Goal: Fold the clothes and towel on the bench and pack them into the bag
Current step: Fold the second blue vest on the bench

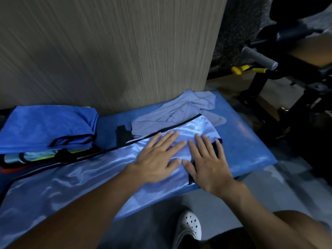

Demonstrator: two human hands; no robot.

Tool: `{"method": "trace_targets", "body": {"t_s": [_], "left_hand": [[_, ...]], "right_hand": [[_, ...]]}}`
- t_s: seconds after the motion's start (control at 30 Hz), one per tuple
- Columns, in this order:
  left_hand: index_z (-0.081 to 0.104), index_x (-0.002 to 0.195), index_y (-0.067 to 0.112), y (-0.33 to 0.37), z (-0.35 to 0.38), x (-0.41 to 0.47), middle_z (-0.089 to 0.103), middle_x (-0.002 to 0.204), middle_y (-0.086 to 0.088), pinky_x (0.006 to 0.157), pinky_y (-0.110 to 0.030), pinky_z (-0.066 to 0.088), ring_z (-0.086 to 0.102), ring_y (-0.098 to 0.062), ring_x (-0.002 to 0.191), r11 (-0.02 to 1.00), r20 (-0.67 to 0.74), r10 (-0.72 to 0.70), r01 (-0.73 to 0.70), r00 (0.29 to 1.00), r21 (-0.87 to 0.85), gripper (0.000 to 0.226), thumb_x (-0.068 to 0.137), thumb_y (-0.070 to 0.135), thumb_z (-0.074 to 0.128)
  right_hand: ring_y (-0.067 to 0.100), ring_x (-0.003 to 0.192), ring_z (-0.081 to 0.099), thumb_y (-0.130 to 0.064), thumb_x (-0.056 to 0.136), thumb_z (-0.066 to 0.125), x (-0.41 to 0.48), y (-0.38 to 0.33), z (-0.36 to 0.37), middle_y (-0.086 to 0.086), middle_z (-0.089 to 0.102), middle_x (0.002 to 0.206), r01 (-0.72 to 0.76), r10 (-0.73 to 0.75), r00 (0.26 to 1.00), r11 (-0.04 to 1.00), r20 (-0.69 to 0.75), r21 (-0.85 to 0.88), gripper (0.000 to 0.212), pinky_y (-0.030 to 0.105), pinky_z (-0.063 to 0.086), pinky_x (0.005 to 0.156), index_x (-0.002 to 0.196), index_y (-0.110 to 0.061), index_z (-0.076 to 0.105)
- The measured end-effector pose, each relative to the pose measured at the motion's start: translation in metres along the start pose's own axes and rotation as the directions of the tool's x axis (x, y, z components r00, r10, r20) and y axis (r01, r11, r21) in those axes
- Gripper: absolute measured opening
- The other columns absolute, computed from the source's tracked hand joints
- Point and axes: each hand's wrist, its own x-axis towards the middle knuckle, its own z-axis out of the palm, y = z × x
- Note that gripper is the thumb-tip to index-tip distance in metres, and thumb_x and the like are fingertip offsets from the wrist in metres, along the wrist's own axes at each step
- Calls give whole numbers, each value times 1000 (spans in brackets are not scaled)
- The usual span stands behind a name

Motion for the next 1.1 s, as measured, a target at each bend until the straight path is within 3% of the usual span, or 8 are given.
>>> {"method": "trace_targets", "body": {"t_s": [0.17,0.27,0.37,0.53,0.67,0.8,0.9,1.1], "left_hand": [[20,157,36,-12,-8,1,4,167,7,122,-47,2,-4,-11,153,995,36,-91,90,995,42,64,96,57,12],[22,156,34,-9,-20,17,18,165,3,122,-48,0,7,-15,153,991,0,-126,126,992,34,64,95,52,11],[30,154,26,-3,-36,52,31,159,2,122,-43,5,17,-16,151,999,-55,-22,20,998,-32,61,96,44,28],[31,154,17,11,-56,116,29,160,1,117,-31,18,25,-17,147,974,28,161,-154,987,-164,65,95,21,60],[44,146,24,14,-59,145,50,145,9,110,-39,27,38,-16,138,947,74,314,-306,947,-98,63,88,21,68],[65,121,27,6,-66,147,63,112,8,104,-43,32,50,-21,119,941,10,330,-328,944,-80,34,87,24,62],[70,93,23,-10,-73,134,60,96,6,96,-35,33,53,-22,106,930,-73,364,-367,928,-23,16,82,23,58],[69,90,18,-46,-86,72,58,89,4,83,-33,38,52,-19,92,909,-238,410,-415,880,31,5,86,15,70]], "right_hand": [[31,133,46,-54,92,33,9,9,-7,8,54,141,-44,45,999,998,-23,50,58,57,26,104,129,-19,59],[29,122,44,-48,94,46,24,13,-24,7,53,131,-286,327,927,933,-186,219,47,50,31,97,130,-19,51],[34,124,39,-48,93,54,36,25,-34,13,51,130,-570,607,795,758,-20,317,57,48,29,99,135,-10,44],[33,118,42,-44,88,61,41,40,-32,10,59,116,-610,603,788,738,123,289,34,43,30,95,107,-16,59],[31,109,45,-27,88,55,40,40,-35,4,62,97,-546,580,812,717,63,433,8,39,26,83,83,-21,55],[31,83,56,-14,86,57,35,35,-41,-3,57,71,-355,512,858,657,-49,665,9,39,40,78,81,-16,50],[21,72,55,-10,83,61,32,32,-43,-6,59,71,-258,474,877,601,-77,756,11,29,37,65,89,-16,54],[15,72,48,-9,79,64,22,9,-43,-4,53,79,63,144,952,770,-270,634,10,28,37,67,83,-16,58]]}}
